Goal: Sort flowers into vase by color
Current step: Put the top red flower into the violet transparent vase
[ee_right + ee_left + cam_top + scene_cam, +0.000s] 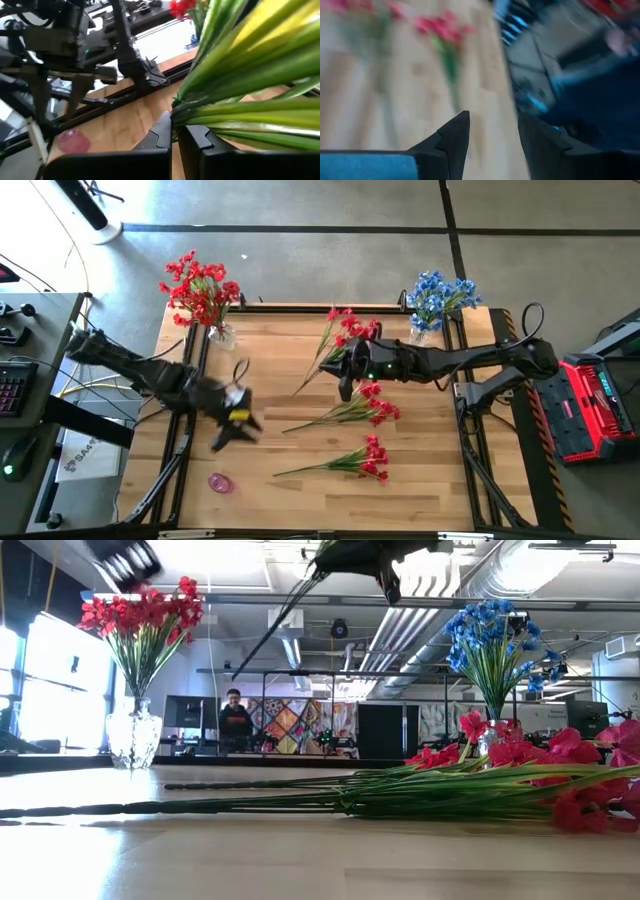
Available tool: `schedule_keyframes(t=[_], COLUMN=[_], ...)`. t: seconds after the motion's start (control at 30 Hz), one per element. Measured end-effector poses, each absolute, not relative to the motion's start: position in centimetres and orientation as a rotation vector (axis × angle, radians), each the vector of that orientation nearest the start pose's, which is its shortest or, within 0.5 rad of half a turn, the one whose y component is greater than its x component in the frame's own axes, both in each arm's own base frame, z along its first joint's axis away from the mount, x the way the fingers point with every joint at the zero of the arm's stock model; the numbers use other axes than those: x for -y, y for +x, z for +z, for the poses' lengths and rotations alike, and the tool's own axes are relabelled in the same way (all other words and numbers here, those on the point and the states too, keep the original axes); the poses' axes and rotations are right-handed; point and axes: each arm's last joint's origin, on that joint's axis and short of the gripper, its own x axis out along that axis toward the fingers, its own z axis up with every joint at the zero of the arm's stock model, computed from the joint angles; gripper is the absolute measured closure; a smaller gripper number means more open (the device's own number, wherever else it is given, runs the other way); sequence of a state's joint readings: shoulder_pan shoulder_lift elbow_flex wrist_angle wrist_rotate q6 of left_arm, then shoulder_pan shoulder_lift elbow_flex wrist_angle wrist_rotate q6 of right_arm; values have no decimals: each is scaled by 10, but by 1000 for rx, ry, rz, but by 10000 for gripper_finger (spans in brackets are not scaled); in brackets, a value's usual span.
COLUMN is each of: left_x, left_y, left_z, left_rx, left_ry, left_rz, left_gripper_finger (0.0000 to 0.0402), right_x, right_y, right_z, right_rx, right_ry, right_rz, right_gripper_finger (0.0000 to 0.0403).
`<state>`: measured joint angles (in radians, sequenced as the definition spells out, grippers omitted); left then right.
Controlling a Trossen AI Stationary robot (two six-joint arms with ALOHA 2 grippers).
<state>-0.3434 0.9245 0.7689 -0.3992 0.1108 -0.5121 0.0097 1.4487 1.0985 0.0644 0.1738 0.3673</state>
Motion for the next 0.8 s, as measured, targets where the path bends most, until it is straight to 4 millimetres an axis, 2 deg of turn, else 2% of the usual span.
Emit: schedule_keyframes(t=[0.1,0.23,0.47,0.57,0.63,0.8], left_x=[89,114,148,163,171,180], left_y=[176,167,142,127,117,94], left_z=[284,277,263,258,255,251], left_rx=[-690,-780,-932,-974,-976,-937], left_ry=[-431,-436,-295,-224,-169,-104], left_rz=[-383,-482,-631,-685,-692,-565], left_gripper_finger=[247,247,247,247,248,248], right_x=[-7,-24,-76,-99,-114,-145], right_y=[333,344,371,388,402,436], right_z=[310,297,257,247,250,262], right_rx=[-243,-249,-216,-237,-244,-345], right_ry=[349,397,497,519,499,413], right_rz=[-189,-184,-198,-191,-175,-190], right_gripper_finger=[403,403,403,403,403,403])
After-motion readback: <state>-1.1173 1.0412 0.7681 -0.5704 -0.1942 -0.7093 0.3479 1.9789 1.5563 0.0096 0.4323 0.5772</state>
